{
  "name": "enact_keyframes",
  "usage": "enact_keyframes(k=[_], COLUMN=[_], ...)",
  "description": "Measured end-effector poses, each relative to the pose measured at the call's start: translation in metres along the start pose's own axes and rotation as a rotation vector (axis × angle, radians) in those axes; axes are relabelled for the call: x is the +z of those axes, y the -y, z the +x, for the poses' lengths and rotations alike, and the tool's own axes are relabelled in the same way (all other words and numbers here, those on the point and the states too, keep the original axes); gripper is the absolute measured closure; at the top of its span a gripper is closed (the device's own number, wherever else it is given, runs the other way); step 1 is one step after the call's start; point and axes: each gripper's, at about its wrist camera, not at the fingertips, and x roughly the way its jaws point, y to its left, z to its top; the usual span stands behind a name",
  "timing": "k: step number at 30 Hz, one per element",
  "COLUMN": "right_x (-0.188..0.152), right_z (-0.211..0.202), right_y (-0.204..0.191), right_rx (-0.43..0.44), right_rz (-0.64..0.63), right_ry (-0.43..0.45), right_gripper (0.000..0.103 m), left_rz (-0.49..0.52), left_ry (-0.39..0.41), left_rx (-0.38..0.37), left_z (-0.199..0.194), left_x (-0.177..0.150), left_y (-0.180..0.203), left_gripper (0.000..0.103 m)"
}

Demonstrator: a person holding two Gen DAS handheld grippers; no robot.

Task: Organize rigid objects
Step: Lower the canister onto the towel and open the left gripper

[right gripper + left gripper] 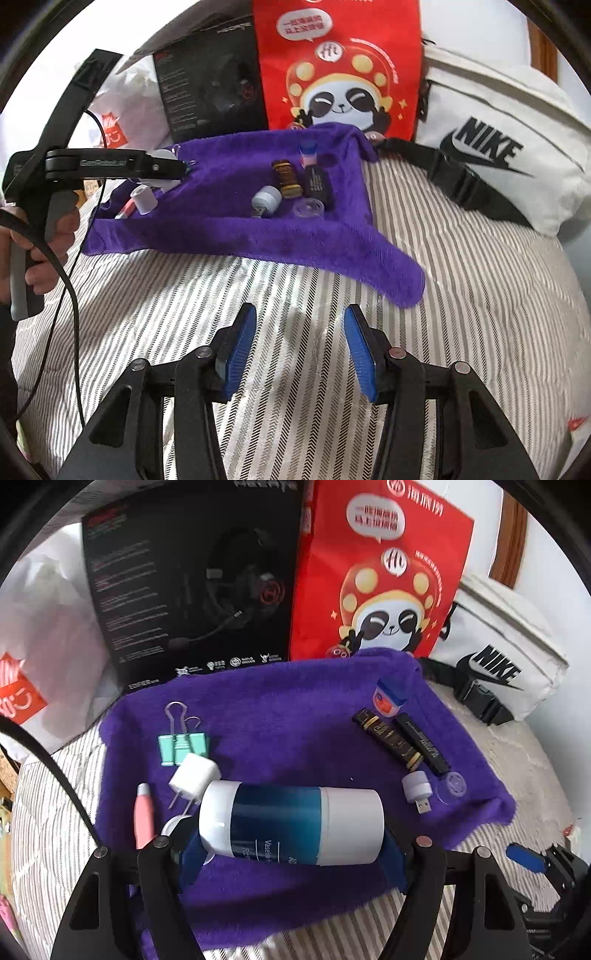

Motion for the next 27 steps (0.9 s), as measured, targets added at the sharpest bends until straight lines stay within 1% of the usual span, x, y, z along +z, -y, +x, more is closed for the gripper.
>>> enact_keyframes(k=[3,5,7,12,16,20,21,24,27], right_x=[-0.005,-0.006,-0.005,-0.006,-0.005,-0.005,-0.004,-0.004,-0.004], right_z=[0.005,0.011,0.011,0.012,0.014,0.014,0.014,0.014,0.014], right_y=[0.002,0.004,0.005,0.003,-0.004,0.0,-0.001,-0.001,-0.002], right_rx=[-0.001,-0.014,-0.015,-0.035,-0.076,-0.063,-0.065,-0.068,-0.068], right_rz=[0.011,0.015,0.018,0.004,-0.034,-0.023,-0.025,-0.027,-0.028], right_ry=[-0.005,-0.034,-0.031,-0.041,-0.049,-0.049,-0.049,-0.05,-0.051], right_gripper=[0.054,0.057,0.06,0.059,0.059,0.058,0.058,0.058,0.058], left_rz=[0.008,0.011,0.017,0.046,0.061,0.083,0.082,0.067,0.073], left_ry=[-0.006,-0.013,-0.025,-0.044,-0.059,-0.085,-0.074,-0.085,-0.08], left_rx=[0.023,0.024,0.027,0.042,0.048,0.061,0.061,0.049,0.049], left_z=[0.011,0.017,0.023,0.032,0.039,0.048,0.047,0.049,0.048], left_x=[0.003,0.003,0.004,0.003,0.002,-0.002,-0.002,-0.003,-0.004], left_y=[0.003,0.004,0.006,0.014,0.019,0.025,0.025,0.023,0.025], left_gripper=[0.027,0.027,0.027,0.027,0.027,0.027,0.027,0.027,0.027])
